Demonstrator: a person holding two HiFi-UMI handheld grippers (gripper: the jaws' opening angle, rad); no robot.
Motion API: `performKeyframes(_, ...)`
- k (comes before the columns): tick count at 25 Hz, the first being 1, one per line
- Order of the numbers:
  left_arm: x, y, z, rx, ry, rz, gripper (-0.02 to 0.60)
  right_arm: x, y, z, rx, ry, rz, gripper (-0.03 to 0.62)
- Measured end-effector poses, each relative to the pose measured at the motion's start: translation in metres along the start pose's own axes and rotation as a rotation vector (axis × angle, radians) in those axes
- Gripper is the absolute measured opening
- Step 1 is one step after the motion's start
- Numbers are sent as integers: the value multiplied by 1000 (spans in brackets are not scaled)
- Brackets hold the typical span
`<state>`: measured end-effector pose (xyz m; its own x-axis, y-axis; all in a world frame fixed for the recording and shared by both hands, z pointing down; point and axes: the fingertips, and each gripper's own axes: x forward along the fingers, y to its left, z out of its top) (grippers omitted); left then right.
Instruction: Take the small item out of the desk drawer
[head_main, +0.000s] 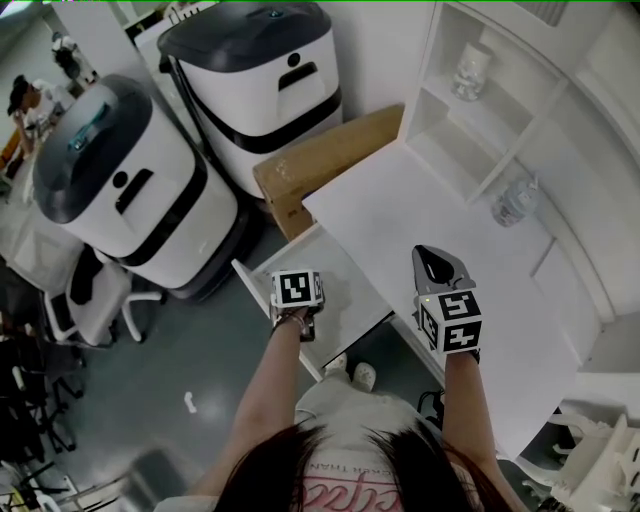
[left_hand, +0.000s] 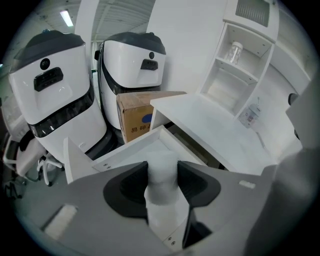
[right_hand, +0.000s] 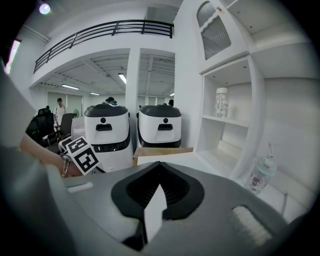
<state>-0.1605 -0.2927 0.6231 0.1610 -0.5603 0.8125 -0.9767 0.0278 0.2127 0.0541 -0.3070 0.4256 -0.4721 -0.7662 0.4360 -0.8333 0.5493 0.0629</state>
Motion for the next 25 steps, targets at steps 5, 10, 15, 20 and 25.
performKeyframes(5, -21, -3, 17, 34, -59, -2, 195, -2, 3, 15, 3, -37, 7, 2)
performKeyframes(10, -39, -4, 32, 55, -108, 1, 195, -5, 9, 24, 2, -68, 14, 2)
performKeyframes(15, -59, -10, 46, 73, -166, -3, 195, -9, 10, 35, -14, -96, 18, 2)
performKeyframes(20, -79, -13, 63, 91, -230, -7, 195, -13, 8, 53, -36, -129, 14, 2)
performKeyframes(25, -103, -15, 89, 102, -309, -4, 195, -19, 8, 69, -54, -162, 9, 2)
